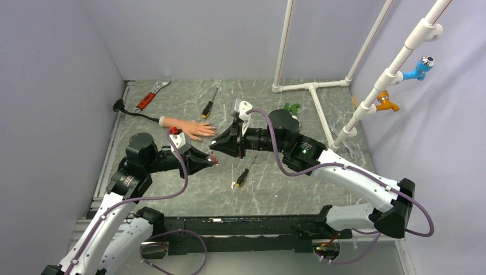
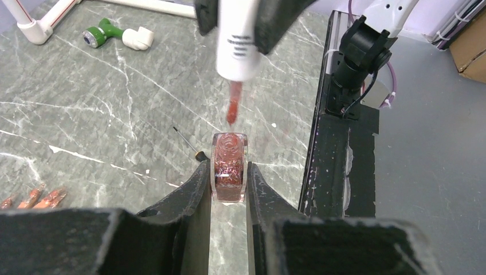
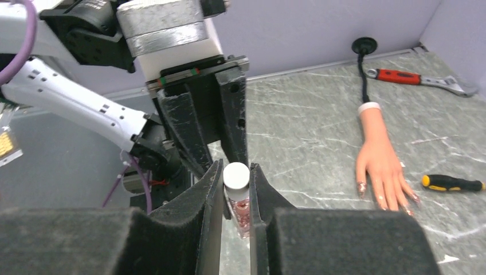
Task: Paint the nails
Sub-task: Unscrew the nail polish bottle, then paint the nail polish on the nail.
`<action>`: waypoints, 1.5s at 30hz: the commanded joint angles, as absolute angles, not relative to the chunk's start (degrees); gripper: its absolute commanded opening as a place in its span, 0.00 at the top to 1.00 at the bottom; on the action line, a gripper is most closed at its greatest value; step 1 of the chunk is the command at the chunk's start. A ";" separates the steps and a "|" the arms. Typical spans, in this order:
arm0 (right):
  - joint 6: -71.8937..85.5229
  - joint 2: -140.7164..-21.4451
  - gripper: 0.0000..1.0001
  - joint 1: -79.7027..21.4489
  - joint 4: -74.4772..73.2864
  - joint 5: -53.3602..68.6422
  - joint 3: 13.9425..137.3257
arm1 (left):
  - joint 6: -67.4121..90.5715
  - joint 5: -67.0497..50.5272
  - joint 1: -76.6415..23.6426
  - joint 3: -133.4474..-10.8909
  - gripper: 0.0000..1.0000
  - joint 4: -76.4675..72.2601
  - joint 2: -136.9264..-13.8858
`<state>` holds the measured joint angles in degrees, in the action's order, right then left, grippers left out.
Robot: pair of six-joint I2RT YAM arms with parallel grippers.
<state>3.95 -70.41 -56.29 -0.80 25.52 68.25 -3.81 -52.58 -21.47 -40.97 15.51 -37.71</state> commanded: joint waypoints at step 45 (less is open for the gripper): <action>19.53 -92.24 1.00 -46.04 18.51 2.07 71.01 | -4.58 -17.68 -21.22 -40.91 1.00 14.59 -22.71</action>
<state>17.17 -89.54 -46.19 12.45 0.62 71.26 -4.91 -19.29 -21.45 -40.80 17.12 -23.14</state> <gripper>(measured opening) 0.182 0.246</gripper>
